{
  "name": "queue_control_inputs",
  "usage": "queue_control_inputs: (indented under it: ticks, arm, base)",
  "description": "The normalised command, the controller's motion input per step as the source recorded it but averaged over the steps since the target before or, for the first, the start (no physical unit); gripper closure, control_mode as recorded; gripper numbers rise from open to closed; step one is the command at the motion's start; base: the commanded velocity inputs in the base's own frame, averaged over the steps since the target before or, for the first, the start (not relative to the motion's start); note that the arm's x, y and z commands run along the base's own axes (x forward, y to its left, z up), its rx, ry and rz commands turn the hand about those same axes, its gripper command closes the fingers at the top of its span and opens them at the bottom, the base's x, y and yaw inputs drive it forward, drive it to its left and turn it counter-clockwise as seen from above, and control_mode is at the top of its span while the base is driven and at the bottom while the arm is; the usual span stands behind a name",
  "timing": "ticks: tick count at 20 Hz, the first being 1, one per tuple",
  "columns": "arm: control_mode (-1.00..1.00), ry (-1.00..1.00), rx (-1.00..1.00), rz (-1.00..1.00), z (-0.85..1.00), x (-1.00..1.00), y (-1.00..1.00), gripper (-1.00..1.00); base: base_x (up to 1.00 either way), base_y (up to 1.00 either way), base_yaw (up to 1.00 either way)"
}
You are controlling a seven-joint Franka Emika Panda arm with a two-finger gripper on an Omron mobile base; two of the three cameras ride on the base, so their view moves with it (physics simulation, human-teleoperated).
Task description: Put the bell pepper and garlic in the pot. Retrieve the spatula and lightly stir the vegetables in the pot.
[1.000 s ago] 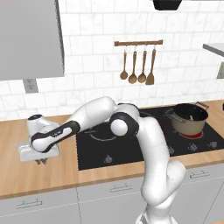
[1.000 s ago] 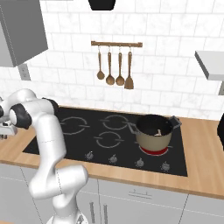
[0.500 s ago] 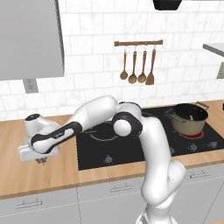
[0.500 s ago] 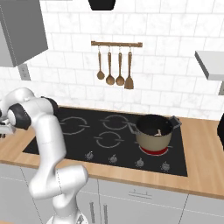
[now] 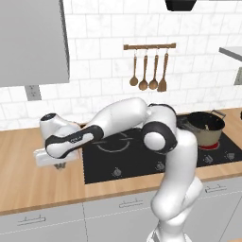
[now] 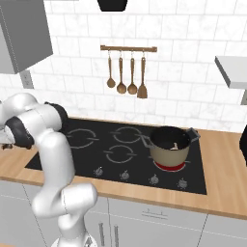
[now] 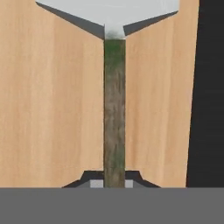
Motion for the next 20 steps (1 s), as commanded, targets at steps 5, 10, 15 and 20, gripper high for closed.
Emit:
queue_control_inputs:
  ticks: [5,10,15,20]
  arm:
    - [-1.00,-0.04,0.01,-0.08,0.13,-0.07,-0.97,1.00]
    - [-1.00,-0.18,0.05,-0.01,0.19,-0.01,-0.87,1.00]
    - [-1.00,-0.19,0.08,0.00,0.19,0.00,-0.85,1.00]
    - [-1.00,-0.09,0.05,0.00,0.35,0.00,-0.79,1.00]
  base:
    - [0.00,0.00,0.00]
    - [0.00,0.00,0.00]
    - [0.00,0.00,0.00]
    - [0.00,0.00,0.00]
